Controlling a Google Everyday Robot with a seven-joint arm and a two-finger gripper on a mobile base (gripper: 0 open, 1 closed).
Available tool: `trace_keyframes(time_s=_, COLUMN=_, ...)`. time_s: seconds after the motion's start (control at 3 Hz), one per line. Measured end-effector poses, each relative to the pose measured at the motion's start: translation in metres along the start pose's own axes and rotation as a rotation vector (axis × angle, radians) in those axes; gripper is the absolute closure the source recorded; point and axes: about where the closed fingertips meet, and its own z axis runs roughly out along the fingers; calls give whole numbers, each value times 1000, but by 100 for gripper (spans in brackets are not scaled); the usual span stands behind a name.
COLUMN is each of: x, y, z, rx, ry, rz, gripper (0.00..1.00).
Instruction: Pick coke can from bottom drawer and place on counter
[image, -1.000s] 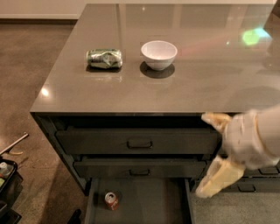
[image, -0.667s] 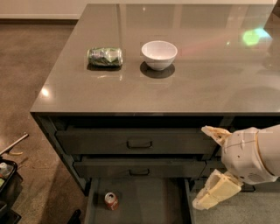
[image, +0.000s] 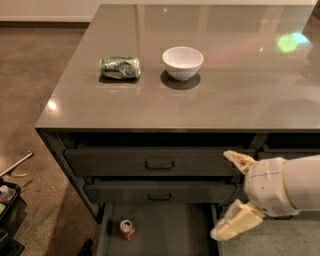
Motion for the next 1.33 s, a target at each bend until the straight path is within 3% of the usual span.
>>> trace_keyframes(time_s=0.33, x=4, y=24, z=101, rx=-112, ry=-142, rz=38, gripper=0)
trace_keyframes(time_s=0.67, x=-8, y=58, z=200, rx=-237, ry=-232, rz=45, gripper=0)
trace_keyframes(time_s=1.0, x=4, y=71, z=274, rx=-294, ry=-268, rz=92, gripper=0)
trace_keyframes(time_s=1.33, x=16, y=88, z=304, rx=-351, ry=-294, rz=159, gripper=0)
